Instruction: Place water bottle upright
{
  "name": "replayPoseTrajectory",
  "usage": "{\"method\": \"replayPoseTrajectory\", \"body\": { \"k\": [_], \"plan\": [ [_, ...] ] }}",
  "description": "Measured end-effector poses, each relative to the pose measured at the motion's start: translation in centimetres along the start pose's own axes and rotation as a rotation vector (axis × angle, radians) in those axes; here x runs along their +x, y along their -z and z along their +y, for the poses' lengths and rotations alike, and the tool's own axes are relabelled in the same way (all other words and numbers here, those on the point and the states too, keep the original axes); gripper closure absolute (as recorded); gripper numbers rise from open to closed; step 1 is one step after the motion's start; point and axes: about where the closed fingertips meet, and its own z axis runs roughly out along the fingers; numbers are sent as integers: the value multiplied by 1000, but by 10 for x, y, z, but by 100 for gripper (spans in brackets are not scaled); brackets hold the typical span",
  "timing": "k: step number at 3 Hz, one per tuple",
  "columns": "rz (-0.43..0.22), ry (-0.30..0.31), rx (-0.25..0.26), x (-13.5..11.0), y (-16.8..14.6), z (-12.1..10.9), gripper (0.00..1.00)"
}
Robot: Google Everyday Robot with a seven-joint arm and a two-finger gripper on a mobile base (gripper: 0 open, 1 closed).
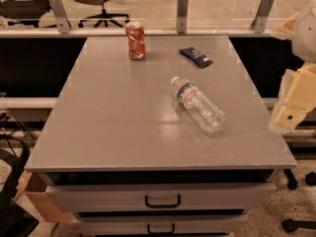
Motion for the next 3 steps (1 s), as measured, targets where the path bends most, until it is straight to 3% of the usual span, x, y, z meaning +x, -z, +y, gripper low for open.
{"method": "replayPoseTrajectory", "body": {
  "k": [2, 3],
  "plan": [
    [2, -13, 8, -5, 1, -1, 0],
    [27, -64, 6, -17, -4, -3, 0]
  ]
}}
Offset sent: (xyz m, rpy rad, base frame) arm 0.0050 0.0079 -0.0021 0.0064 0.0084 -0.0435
